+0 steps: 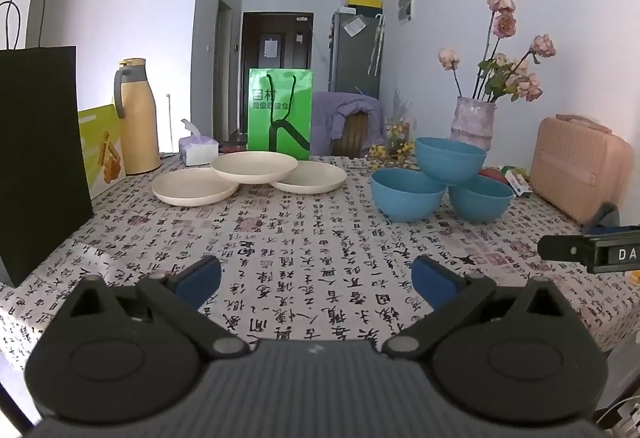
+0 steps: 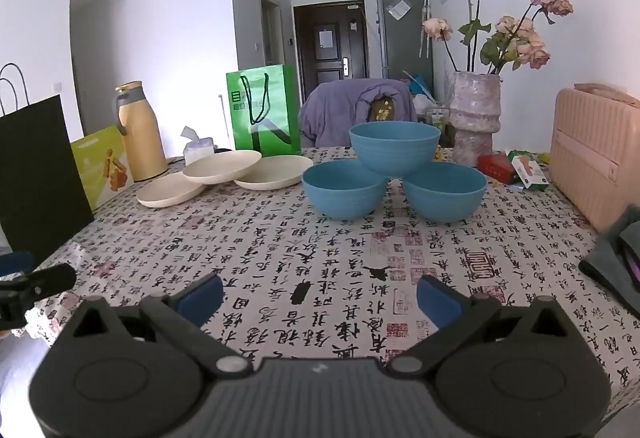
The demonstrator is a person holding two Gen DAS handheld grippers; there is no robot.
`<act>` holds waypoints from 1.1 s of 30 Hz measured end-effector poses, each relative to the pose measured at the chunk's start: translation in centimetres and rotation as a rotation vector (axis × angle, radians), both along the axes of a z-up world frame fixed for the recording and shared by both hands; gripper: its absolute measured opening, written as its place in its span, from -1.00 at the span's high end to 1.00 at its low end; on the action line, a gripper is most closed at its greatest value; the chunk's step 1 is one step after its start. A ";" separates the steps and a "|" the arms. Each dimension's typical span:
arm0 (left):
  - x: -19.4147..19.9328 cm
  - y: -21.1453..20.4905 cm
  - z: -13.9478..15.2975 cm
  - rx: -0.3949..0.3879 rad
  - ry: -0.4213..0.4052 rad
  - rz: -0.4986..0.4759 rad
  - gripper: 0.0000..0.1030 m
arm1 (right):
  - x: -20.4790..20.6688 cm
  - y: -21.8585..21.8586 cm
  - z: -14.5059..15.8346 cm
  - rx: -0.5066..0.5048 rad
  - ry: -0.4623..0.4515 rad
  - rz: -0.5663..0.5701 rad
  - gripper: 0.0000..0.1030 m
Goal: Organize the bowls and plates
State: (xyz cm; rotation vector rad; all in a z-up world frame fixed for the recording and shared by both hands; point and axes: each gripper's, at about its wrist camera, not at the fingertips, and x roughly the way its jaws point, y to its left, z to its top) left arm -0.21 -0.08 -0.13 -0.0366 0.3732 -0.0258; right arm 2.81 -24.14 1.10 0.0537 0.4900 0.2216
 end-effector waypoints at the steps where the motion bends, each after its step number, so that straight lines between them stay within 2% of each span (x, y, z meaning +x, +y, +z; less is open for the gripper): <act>1: 0.0 0.0 0.0 0.001 -0.002 0.000 -1.00 | 0.0 0.0 0.0 0.001 0.000 0.000 -1.00; 33: -0.2 -0.1 -0.4 -0.014 -0.012 -0.021 -1.00 | -0.3 0.4 0.1 -0.020 -0.013 -0.005 -1.00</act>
